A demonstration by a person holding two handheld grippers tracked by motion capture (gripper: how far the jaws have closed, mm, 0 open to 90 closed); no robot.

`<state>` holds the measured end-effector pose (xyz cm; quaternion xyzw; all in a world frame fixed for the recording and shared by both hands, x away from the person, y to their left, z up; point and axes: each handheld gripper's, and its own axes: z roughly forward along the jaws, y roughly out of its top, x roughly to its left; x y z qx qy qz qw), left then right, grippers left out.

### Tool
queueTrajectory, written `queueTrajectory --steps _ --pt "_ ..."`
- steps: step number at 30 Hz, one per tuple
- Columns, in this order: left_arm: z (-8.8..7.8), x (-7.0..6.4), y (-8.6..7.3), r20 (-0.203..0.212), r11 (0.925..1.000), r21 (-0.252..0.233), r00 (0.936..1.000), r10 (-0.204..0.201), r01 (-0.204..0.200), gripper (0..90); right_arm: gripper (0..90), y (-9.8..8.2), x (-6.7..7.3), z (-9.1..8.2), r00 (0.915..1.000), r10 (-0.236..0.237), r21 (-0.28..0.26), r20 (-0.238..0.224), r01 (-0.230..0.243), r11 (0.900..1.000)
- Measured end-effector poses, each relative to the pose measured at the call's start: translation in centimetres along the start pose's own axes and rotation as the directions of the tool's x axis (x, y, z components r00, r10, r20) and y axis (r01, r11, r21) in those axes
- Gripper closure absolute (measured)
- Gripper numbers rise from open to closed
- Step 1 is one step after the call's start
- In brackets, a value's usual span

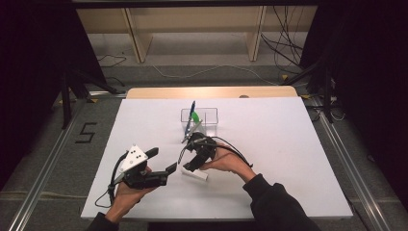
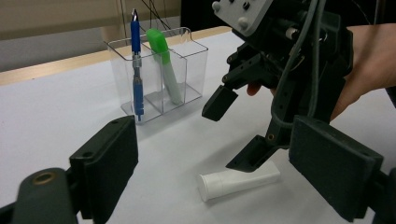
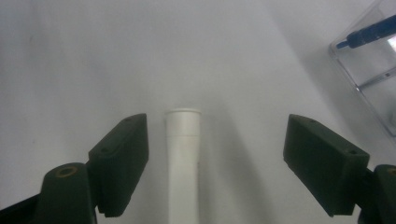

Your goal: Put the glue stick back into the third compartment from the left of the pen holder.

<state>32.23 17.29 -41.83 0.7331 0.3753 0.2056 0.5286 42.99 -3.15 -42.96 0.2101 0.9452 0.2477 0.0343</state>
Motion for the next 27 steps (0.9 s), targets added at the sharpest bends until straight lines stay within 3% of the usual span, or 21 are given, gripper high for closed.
queueTrajectory --steps 19,21,27 --pt "-0.4 -0.2 0.0 0.011 1.0 -0.007 0.9999 0.002 -0.002 14.5 39.8 -0.2 0.5 2.3 0.9987 -0.008 0.103 -0.049 0.013 0.995" --pt "-0.4 -0.2 0.0 0.012 1.0 -0.008 0.9999 0.002 -0.001 14.5 41.2 -0.2 0.5 2.5 0.9985 0.008 0.102 -0.054 -0.003 0.995" --pt "-0.5 -0.3 0.0 0.014 0.9999 -0.011 0.9999 0.0 0.0 14.4 45.5 -0.2 0.5 2.9 0.9982 -0.01 0.123 -0.059 0.017 0.992"
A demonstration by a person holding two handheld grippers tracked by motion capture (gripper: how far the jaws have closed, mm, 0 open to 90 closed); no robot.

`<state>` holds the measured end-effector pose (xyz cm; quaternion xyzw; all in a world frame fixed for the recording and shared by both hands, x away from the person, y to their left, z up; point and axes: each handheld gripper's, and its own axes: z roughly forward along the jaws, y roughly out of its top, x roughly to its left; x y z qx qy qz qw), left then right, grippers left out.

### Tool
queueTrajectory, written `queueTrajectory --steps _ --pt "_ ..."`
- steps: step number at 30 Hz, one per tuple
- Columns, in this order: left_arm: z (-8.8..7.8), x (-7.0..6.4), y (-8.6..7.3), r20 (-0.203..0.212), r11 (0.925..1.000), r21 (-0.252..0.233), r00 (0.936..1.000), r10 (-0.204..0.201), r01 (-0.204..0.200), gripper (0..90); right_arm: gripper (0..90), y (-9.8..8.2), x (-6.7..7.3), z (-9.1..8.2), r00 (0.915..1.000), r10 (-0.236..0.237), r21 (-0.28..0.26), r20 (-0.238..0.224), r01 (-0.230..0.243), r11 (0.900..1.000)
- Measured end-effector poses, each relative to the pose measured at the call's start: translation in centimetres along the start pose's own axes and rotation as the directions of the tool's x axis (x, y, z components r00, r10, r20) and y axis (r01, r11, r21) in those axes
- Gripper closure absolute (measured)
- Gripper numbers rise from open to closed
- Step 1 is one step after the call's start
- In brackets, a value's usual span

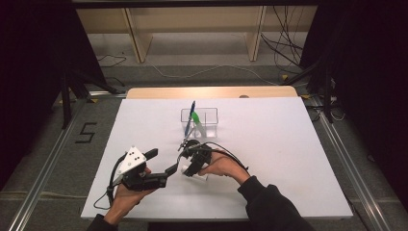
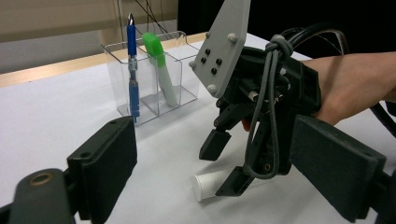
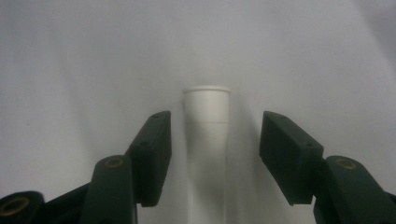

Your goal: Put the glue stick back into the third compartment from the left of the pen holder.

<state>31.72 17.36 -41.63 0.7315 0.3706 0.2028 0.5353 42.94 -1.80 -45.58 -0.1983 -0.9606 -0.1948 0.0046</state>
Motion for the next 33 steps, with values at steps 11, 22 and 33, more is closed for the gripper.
queueTrajectory --steps 11,22,33 --pt "0.0 0.0 0.0 0.0 1.0 -0.001 1.0 0.002 -0.002 14.2 53.3 0.2 0.4 0.6 1.0 -0.006 0.032 -0.004 0.006 0.999" --pt "0.0 0.0 0.0 0.003 1.0 -0.001 1.0 0.002 -0.002 14.2 59.1 0.3 0.5 1.0 0.9999 -0.015 0.056 0.006 0.015 0.998" --pt "-0.1 0.1 0.0 0.004 1.0 -0.001 1.0 0.001 -0.001 14.1 67.2 0.5 0.8 1.1 0.9994 -0.02 0.066 0.03 0.018 0.998"
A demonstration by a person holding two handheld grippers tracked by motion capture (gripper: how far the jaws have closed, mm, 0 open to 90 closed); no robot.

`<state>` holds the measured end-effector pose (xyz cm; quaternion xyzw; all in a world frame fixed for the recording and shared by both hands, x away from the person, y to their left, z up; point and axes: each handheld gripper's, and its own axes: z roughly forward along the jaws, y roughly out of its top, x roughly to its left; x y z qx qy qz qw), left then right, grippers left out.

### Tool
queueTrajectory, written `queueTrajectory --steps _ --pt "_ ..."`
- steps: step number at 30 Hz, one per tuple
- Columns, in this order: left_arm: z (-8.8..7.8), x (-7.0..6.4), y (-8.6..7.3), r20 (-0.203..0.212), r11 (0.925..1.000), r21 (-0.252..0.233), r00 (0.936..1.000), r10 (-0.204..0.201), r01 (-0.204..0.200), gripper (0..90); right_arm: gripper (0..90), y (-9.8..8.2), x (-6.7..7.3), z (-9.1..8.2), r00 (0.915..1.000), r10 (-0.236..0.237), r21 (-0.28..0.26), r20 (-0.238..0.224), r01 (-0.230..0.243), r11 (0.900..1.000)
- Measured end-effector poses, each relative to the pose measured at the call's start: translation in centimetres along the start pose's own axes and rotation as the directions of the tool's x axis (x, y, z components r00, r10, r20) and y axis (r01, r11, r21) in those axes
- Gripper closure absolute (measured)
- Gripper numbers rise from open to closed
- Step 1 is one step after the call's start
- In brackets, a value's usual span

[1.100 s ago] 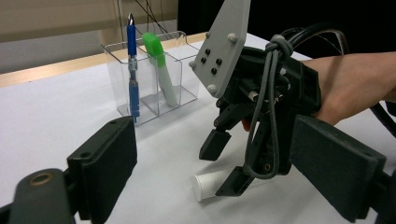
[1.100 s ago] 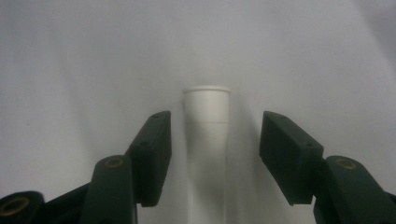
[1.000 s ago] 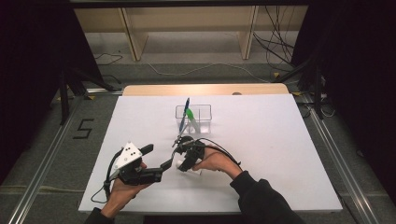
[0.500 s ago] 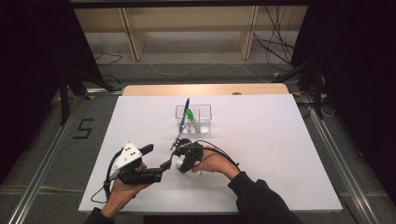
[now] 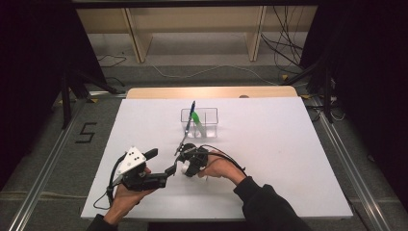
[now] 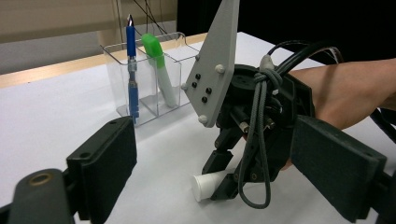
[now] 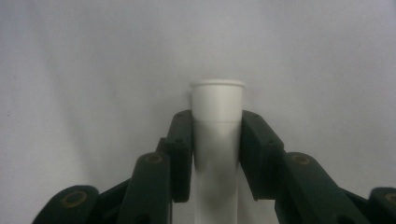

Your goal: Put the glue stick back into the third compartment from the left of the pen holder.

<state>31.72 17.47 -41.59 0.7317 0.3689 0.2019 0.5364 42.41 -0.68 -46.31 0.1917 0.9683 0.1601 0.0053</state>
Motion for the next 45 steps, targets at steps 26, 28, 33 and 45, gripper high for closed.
queueTrajectory --steps 26,28,33,45 --pt "0.4 0.5 -0.3 -0.016 0.9998 0.006 0.9997 -0.02 0.02 14.5 67.8 -2.1 -3.4 -6.0 0.9823 0.175 -0.381 0.068 -0.136 0.914" --pt "0.5 0.5 -0.3 -0.019 0.9998 0.009 0.9997 -0.017 0.018 14.5 67.8 -2.3 -3.6 -6.5 0.978 0.195 -0.41 0.073 -0.149 0.9" --pt "0.5 0.5 -0.3 -0.023 0.9998 0.011 0.9996 -0.015 0.015 14.5 67.7 -2.7 -4.1 -7.5 0.9681 0.238 -0.471 0.077 -0.175 0.864" --pt "0.7 0.5 -0.4 -0.026 0.9998 0.012 0.9995 -0.015 0.015 14.5 67.8 -3.5 -5.5 -9.0 0.9448 0.318 -0.571 0.077 -0.22 0.791"
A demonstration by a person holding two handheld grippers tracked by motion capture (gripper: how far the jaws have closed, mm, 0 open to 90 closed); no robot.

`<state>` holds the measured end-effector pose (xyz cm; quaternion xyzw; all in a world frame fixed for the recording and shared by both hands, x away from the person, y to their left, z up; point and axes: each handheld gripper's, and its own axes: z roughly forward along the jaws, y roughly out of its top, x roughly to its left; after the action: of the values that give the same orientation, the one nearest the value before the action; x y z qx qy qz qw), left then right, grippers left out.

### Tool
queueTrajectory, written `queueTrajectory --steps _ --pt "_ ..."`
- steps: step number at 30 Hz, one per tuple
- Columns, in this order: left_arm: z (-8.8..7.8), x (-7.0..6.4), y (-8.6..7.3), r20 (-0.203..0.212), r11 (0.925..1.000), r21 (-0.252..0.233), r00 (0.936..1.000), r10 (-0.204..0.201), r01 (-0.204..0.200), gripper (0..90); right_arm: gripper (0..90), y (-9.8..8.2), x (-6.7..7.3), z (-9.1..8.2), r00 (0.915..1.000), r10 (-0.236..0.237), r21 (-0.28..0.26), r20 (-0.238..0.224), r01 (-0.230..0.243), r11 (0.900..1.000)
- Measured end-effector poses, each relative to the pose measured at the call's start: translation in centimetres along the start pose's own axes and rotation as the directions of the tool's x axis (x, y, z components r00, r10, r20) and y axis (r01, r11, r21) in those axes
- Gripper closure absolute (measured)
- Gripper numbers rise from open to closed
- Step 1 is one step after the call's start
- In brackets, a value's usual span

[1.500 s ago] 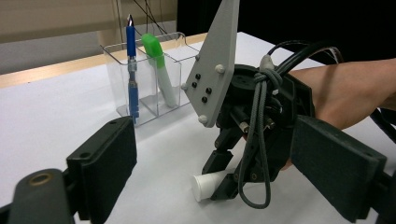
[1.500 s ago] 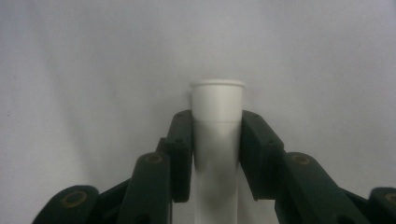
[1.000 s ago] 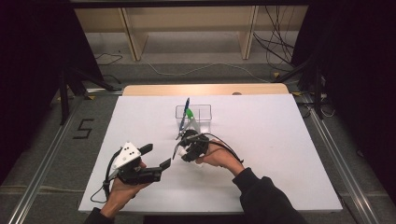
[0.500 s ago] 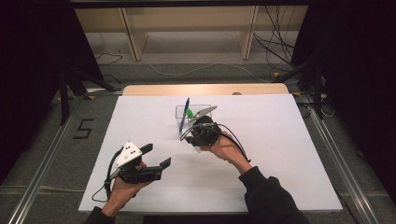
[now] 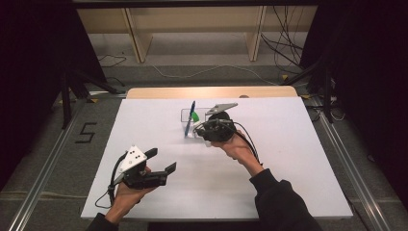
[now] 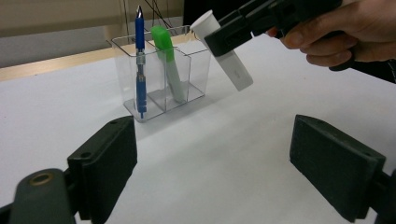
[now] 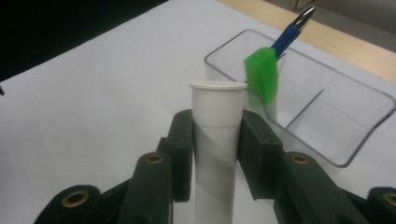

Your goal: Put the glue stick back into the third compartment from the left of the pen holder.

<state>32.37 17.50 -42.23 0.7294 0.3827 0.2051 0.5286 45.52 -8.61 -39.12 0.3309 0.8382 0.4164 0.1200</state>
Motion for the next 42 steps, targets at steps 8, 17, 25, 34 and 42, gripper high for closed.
queueTrajectory --steps 8,17,25,34,42 --pt "0.2 0.1 -0.1 -0.001 1.0 0.0 1.0 -0.003 0.003 14.5 67.7 0.4 -1.5 -0.7 0.9981 0.033 -0.058 0.053 -0.03 0.998" --pt "0.2 0.0 -0.1 0.001 1.0 0.003 1.0 0.003 -0.003 14.6 67.7 1.1 -2.9 -1.2 0.9924 0.077 -0.11 0.096 -0.066 0.992" --pt "0.2 0.0 -0.1 0.001 1.0 -0.001 1.0 0.004 -0.004 14.6 67.7 2.1 -3.6 -0.7 0.9873 0.092 -0.135 0.129 -0.075 0.988" --pt "0.2 0.1 -0.1 0.002 1.0 -0.003 1.0 0.005 -0.005 14.6 67.7 2.8 -4.4 -0.1 0.9797 0.128 -0.159 0.154 -0.104 0.982" --pt "0.2 0.0 -0.1 0.003 1.0 -0.001 1.0 0.008 -0.008 14.7 67.7 3.2 -4.7 0.6 0.977 0.127 -0.161 0.171 -0.1 0.982"
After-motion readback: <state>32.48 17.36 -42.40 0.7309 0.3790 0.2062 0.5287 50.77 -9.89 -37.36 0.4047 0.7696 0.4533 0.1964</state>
